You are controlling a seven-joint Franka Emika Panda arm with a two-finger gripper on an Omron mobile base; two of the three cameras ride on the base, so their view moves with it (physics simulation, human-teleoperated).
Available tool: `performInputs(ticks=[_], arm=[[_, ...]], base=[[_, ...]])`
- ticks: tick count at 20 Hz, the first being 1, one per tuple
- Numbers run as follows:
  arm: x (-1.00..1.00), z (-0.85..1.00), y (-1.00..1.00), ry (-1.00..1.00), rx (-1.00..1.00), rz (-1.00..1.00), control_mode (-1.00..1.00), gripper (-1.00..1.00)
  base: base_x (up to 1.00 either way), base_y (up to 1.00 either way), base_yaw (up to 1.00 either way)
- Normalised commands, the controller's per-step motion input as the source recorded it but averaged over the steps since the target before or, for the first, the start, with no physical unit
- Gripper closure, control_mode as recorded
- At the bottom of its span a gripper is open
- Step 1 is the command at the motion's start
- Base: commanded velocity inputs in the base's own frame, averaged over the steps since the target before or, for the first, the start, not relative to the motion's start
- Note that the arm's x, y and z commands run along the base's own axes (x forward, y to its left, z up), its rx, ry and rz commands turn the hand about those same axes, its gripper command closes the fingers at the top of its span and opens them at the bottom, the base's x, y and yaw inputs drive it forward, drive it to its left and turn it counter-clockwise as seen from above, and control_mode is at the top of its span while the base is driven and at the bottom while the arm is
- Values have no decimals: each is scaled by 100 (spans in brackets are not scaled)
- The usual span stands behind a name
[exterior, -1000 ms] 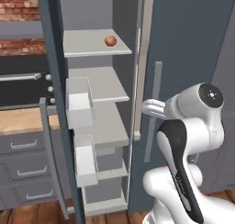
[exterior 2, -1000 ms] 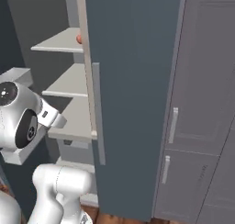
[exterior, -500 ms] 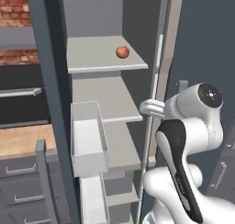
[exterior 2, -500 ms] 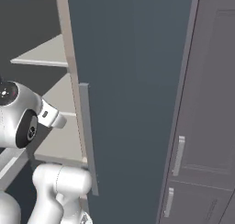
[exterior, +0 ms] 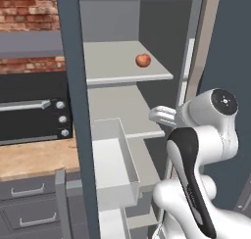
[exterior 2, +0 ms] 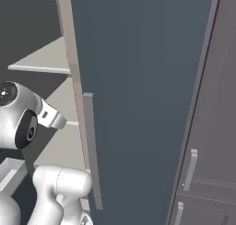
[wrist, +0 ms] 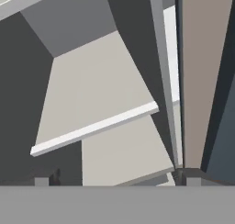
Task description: Take the orange, peach, and pear from the freezer and place them in the bowl on the counter.
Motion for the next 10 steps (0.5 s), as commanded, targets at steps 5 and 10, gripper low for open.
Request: performInputs(ticks=[5,10], arm=[[0,0,0,0,0,0,100,-100],[0,0,0,0,0,0,100,-100]], base=[[14,5,0],[63,0,-1]])
